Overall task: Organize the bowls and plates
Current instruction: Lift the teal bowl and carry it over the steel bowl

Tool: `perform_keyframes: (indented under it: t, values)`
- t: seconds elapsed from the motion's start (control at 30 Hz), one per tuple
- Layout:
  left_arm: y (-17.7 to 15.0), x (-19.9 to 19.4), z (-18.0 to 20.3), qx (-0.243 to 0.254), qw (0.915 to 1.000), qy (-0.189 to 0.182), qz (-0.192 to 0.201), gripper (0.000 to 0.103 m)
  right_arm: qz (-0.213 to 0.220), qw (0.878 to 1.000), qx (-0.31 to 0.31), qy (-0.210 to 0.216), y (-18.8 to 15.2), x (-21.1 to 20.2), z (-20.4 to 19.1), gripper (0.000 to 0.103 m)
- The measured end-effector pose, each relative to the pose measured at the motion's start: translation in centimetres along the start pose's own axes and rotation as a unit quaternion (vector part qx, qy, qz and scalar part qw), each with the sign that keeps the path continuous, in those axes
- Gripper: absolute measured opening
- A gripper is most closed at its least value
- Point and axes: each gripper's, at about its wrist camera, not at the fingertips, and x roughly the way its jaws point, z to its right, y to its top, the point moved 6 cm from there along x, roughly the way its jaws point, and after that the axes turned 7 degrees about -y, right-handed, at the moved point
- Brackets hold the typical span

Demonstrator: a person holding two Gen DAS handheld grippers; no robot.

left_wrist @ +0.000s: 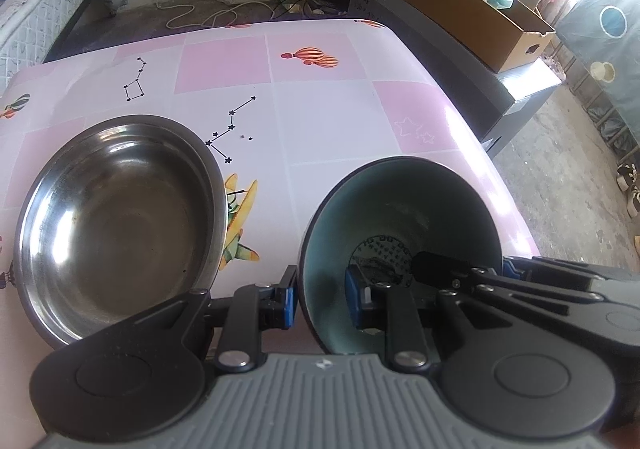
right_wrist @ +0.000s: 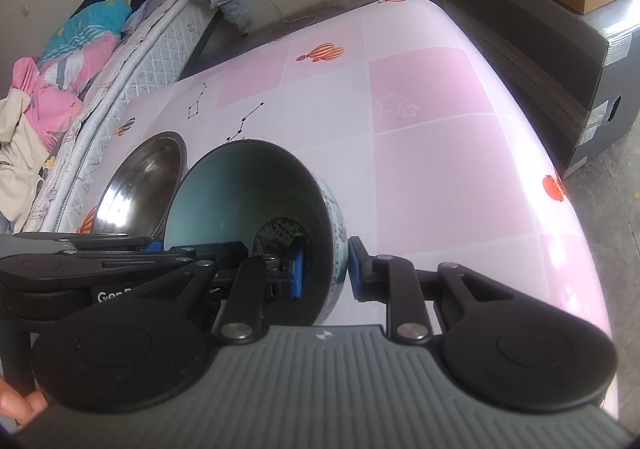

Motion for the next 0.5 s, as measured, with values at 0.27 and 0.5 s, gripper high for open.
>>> perform_keyframes:
  t: [0.27, 0.5]
  values:
    - [0.2, -1.3, -0.1, -0.006, 0.9999, -0.008, 0.007, 0.024, 0.006, 1.0, -0.003, 0.0, 0.3, -1.4, -0.4, 0.021]
    - [0.5, -3.1, -0.3, -0.009, 0.9997, -0.012, 0.021, 0.024, 0.013, 1.0, -0.01, -0.003, 0.9, -2.8, -1.1, 0.021]
